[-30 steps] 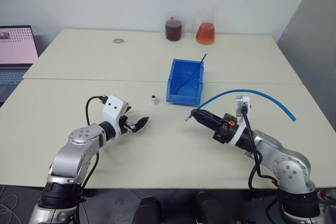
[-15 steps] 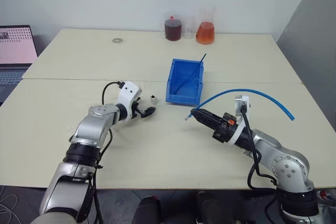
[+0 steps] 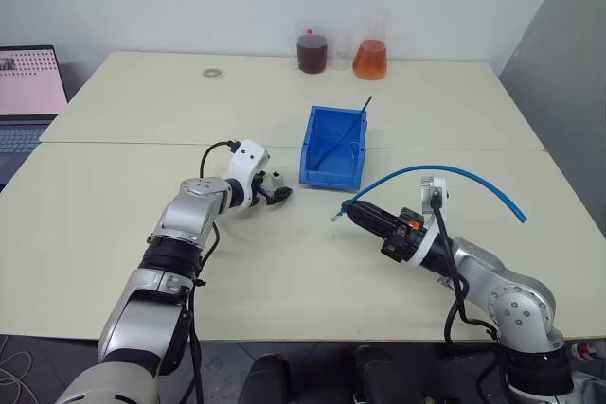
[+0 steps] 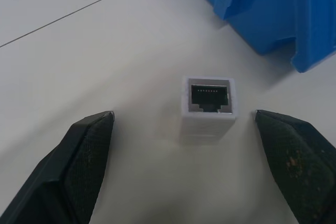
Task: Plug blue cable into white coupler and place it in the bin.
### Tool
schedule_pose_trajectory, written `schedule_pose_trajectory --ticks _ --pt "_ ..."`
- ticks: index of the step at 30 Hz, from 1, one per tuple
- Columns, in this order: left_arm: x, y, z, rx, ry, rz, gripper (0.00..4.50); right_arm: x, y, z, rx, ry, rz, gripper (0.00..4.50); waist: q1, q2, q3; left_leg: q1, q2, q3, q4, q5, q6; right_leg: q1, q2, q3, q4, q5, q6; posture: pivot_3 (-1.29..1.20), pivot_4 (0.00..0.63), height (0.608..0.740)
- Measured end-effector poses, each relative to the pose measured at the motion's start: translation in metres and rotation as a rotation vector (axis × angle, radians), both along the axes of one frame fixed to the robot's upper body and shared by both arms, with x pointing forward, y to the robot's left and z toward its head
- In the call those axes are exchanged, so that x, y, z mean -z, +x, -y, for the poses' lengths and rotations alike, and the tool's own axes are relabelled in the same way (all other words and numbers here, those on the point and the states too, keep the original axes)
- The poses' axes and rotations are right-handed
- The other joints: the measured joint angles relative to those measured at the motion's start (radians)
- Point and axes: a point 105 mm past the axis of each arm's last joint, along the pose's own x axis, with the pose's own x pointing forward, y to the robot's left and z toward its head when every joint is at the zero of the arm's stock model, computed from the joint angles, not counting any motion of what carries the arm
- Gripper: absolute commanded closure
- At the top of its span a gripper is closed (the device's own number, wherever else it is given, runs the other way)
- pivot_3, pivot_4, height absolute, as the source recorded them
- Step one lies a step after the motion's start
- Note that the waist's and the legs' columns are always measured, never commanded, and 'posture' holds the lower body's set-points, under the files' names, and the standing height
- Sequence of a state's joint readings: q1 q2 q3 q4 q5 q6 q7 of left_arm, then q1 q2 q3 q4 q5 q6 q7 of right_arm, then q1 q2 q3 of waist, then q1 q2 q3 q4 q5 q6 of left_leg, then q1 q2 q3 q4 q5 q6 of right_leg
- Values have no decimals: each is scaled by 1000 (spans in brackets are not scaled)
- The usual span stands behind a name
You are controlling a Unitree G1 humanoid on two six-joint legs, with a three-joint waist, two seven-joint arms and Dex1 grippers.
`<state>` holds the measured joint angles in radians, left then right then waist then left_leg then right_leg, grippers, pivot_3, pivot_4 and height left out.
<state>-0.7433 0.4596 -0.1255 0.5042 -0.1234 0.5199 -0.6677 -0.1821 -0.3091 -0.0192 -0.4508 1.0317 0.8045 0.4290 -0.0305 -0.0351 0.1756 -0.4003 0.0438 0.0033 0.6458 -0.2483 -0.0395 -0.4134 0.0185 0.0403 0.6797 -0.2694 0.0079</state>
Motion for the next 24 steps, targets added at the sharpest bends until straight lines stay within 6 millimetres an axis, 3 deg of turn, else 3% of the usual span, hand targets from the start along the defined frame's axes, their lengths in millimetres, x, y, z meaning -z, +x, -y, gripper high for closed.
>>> schedule_pose_trajectory --ticks 15,21,24 --pt "1 5 4 -6 -3 19 3696 -1 -3 0 -1 -2 10 4412 1 0 0 0 0 0 0 0 0 0 0 0 0 0 0 0 150 740" --pt "2 3 2 -4 -7 28 3698 0 -3 0 0 -9 7 4421 0 0 0 0 0 0 0 0 0 0 0 0 0 0 0 0 150 740" --pt "4 -8 -5 26 -34 33 3698 2 -5 1 -2 -49 21 4421 -5 0 0 0 1 0 0 0 0 -1 0 1 0 0 0 0 150 740"
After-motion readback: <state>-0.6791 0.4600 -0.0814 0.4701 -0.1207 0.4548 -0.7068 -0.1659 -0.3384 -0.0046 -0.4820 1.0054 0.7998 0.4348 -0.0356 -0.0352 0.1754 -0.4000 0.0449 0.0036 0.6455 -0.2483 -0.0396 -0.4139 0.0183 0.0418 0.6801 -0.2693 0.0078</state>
